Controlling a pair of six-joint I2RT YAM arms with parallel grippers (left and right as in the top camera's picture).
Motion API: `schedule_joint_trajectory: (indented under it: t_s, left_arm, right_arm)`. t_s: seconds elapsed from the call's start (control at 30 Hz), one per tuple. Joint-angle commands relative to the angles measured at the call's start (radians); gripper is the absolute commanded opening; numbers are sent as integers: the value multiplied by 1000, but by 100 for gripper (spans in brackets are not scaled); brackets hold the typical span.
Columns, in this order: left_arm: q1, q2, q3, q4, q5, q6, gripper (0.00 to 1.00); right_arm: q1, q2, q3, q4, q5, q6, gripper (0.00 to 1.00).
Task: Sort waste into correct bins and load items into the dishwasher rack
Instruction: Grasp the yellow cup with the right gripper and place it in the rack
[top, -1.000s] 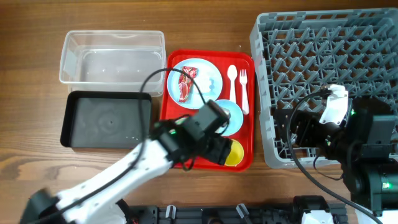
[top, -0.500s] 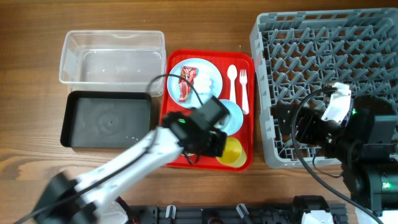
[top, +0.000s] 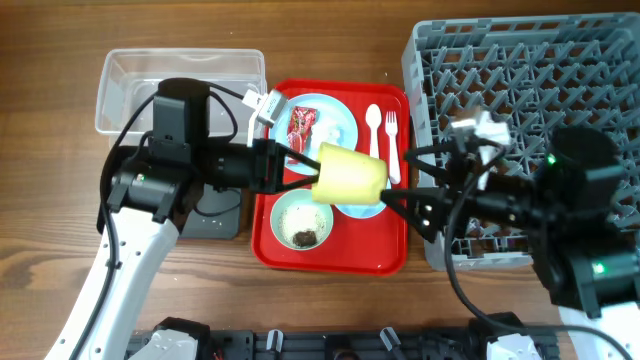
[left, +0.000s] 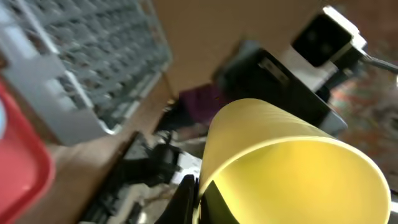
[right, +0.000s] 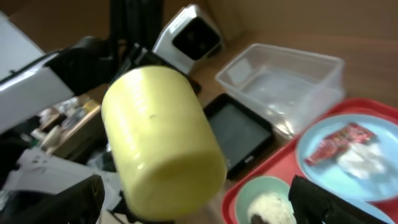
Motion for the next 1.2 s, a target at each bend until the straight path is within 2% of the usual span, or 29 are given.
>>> schedule_joint_trajectory:
  t_s: [0.0,0.03,0.13,0.23,0.33,0.4,0.43,0.47,0.53,0.6,0.73,0.8,0.87,1.03,1.1,1.17]
  left_arm:
    - [3,1,11,4,119,16,4]
    - [3,1,11,4,127,16,4]
    - [3,1,11,29,129,16,4]
    - [3,1,11,39,126,16,4]
    - [3,1,11,56,125,16,4]
    - [3,1,11,61,121,16,4]
    - [3,1,11,63,118,16,24]
    - [3,1,11,63,118,16,53]
    - [5,1,11,63,114,25,100]
    - [5,1,11,63,69,87,100]
    - [5,1,11,63,-40,98,100]
    - [5,1,11,63,-74,98,100]
    - [5,1,11,63,-85,98,100]
    - [5,1,11,62,-85,98,100]
    - [5,1,11,61,-85,98,100]
    - [5,1,11,61,-85,98,100]
  right_arm:
    - [67,35,12,106,-94,38,96]
    - [85,45,12,131,-95,58,96]
    - [178,76,12,154,-95,56,79]
    - [194,76,12,154,-92,53,65]
    - [194,76,12,154,-91,53,65]
    - [194,76,12,153,-91,54,59]
    - [194,76,12,153,-90,53,56]
    - [194,76,12,151,-72,54,56]
    - [193,60,12,116,29,56,53]
    - [193,0,13,58,222,64,49]
    - [193,-140,13,-93,528,111,47]
    - [193,-197,13,-287,858,216,45]
    - [193,-201,13,-433,1105,316,44]
    - [174,-103,13,-597,1300,449,39]
    - [113,-3,13,-628,1294,443,39]
    - [52,117,12,-620,1219,358,39]
